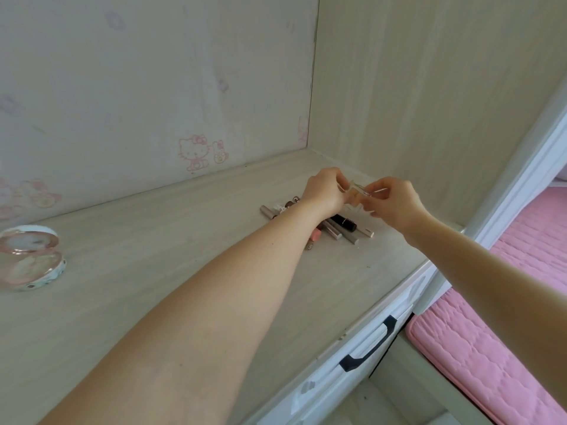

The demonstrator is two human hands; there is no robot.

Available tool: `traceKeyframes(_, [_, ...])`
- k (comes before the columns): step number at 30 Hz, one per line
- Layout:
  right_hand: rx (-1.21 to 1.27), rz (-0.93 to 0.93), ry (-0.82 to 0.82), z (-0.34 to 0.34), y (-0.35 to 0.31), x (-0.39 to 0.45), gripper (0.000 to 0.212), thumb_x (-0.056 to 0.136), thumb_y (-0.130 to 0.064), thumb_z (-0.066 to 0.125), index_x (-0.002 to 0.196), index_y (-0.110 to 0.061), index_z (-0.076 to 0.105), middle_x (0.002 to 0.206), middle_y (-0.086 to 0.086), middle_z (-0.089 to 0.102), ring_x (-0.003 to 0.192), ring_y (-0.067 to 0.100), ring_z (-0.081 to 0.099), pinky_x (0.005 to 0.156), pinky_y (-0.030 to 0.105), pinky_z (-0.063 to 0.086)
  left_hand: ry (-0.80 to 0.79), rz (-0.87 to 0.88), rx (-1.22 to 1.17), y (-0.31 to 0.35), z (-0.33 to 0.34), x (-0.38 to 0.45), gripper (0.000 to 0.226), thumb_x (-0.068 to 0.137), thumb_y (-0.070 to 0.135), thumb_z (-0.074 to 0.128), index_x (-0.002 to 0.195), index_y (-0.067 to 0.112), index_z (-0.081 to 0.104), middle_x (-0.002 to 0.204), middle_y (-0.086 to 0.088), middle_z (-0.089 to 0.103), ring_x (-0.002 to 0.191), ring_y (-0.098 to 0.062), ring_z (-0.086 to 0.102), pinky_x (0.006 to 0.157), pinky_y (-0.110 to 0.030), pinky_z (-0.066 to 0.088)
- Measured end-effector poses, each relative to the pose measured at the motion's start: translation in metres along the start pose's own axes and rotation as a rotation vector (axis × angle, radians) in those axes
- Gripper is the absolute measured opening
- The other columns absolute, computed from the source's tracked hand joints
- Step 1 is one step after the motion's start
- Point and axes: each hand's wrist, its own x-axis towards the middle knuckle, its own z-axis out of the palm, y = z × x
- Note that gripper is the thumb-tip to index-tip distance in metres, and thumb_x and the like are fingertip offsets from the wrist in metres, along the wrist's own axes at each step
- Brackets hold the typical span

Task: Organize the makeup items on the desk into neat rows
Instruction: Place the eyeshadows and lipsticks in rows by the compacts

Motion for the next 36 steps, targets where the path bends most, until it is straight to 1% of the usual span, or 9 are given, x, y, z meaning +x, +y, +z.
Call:
traceKeyframes(4, [0.17, -0.009, -0.04, 0.001, -0.023, -0.019, 0.019, 0.08, -0.022, 0.077, 0.089, -0.015, 0.061, 0.082, 0.007, 0.072, 0.082, 0.023, 0.071, 0.082, 0.038, 0.058, 0.027, 0.016, -0.177, 0.005, -0.024, -0.02, 0.02, 0.08, 0.019, 0.075, 0.095, 0.016, 0.063, 0.088, 0.001, 0.062, 0.084, -0.015, 0.058, 0.067, -0.023, 0.042])
traceKeyframes(7, [0.28, 0.001, -0.074, 0.006, -0.042, -0.039, 0.016, 0.082, -0.016, 0.075, 0.09, -0.011, 0.061, 0.084, 0.011, 0.072, 0.082, 0.024, 0.072, 0.082, 0.038, 0.058, 0.018, -0.01, -0.36, 0.002, -0.043, -0.04, 0.018, 0.083, 0.018, 0.073, 0.1, 0.016, 0.064, 0.092, -0.003, 0.065, 0.084, -0.016, 0.063, 0.079, -0.03, 0.054])
traceKeyframes(9, [0.332, 0.011, -0.107, 0.01, -0.055, -0.055, 0.015, 0.082, -0.014, 0.073, 0.091, -0.009, 0.062, 0.086, 0.012, 0.071, 0.083, 0.024, 0.072, 0.081, 0.035, 0.058, 0.008, -0.038, -0.511, -0.001, -0.056, -0.057, 0.017, 0.085, 0.013, 0.071, 0.1, 0.014, 0.064, 0.096, -0.007, 0.066, 0.089, -0.019, 0.065, 0.085, -0.033, 0.056])
traceKeyframes(14, [0.414, 0.054, -0.2, 0.026, -0.081, -0.096, 0.018, 0.085, -0.011, 0.07, 0.1, -0.004, 0.065, 0.092, 0.013, 0.07, 0.085, 0.021, 0.069, 0.079, 0.032, 0.058, 0.009, -0.128, -0.801, -0.012, -0.091, -0.106, 0.022, 0.086, 0.008, 0.068, 0.107, 0.004, 0.063, 0.103, -0.015, 0.067, 0.088, -0.023, 0.065, 0.078, -0.027, 0.058])
traceKeyframes(16, [0.413, 0.054, -0.25, 0.036, -0.09, -0.112, 0.019, 0.085, -0.011, 0.07, 0.102, -0.004, 0.065, 0.094, 0.014, 0.07, 0.081, 0.02, 0.067, 0.078, 0.032, 0.058, 0.003, -0.158, -0.844, -0.017, -0.107, -0.129, 0.028, 0.087, 0.011, 0.068, 0.112, 0.001, 0.064, 0.102, -0.014, 0.068, 0.089, -0.022, 0.066, 0.082, -0.028, 0.057])
traceKeyframes(21, [0.442, 0.056, -0.362, 0.061, -0.111, -0.153, 0.018, 0.084, -0.012, 0.071, 0.101, -0.008, 0.067, 0.083, 0.005, 0.069, 0.079, 0.017, 0.066, 0.069, 0.028, 0.052, -0.006, -0.169, -0.858, -0.03, -0.147, -0.187, 0.027, 0.086, 0.016, 0.069, 0.111, 0.004, 0.068, 0.102, -0.011, 0.072, 0.094, -0.02, 0.069, 0.09, -0.032, 0.055])
traceKeyframes(26, [0.479, 0.076, -0.495, 0.088, -0.126, -0.194, 0.012, 0.085, -0.01, 0.069, 0.096, -0.011, 0.067, 0.08, 0.001, 0.07, 0.081, 0.017, 0.066, 0.069, 0.028, 0.05, 0.012, -0.203, -0.882, -0.054, -0.177, -0.242, 0.027, 0.087, 0.008, 0.066, 0.114, 0.008, 0.068, 0.105, -0.009, 0.071, 0.094, -0.018, 0.067, 0.091, -0.03, 0.054])
traceKeyframes(32, [0.435, 0.06, -0.639, 0.129, -0.141, -0.235, 0.006, 0.087, -0.015, 0.068, 0.093, -0.014, 0.067, 0.085, 0.004, 0.074, 0.079, 0.015, 0.066, 0.071, 0.028, 0.053, 0.181, -0.294, -0.931, -0.089, -0.2, -0.295, 0.027, 0.086, 0.011, 0.067, 0.112, 0.004, 0.068, 0.1, -0.01, 0.071, 0.084, -0.016, 0.065, 0.084, -0.028, 0.055])
traceKeyframes(36, [0.286, -0.082, -0.656, 0.157, -0.154, -0.262, 0.011, 0.088, -0.016, 0.066, 0.098, -0.012, 0.065, 0.084, 0.003, 0.074, 0.077, 0.015, 0.068, 0.074, 0.032, 0.057, 0.33, -0.344, -0.964, -0.11, -0.215, -0.329, 0.027, 0.084, 0.014, 0.068, 0.107, 0.0, 0.069, 0.101, -0.013, 0.069, 0.083, -0.017, 0.064, 0.082, -0.027, 0.056])
